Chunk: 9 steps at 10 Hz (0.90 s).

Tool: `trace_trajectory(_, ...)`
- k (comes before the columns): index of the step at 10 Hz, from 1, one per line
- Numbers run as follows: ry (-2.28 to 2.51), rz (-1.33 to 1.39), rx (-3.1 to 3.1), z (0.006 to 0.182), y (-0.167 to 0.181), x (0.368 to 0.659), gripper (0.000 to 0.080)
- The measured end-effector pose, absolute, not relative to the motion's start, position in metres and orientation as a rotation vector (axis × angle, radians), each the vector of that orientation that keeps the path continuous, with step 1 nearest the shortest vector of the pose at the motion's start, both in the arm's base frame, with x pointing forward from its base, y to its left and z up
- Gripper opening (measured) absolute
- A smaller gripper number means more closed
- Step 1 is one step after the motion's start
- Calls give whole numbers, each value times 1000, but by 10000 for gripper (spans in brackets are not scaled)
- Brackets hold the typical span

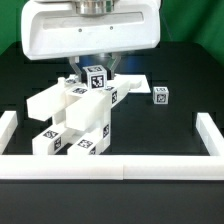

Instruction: Assemble chair

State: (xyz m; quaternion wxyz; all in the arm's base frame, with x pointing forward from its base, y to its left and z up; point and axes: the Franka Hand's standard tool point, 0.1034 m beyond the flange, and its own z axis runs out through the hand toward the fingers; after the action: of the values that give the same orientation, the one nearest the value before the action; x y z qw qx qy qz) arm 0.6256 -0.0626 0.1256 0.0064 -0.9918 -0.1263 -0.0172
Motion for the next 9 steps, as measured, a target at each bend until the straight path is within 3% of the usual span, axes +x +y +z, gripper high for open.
trace_trajectory(9, -383, -56, -3109, 119, -61, 615, 285)
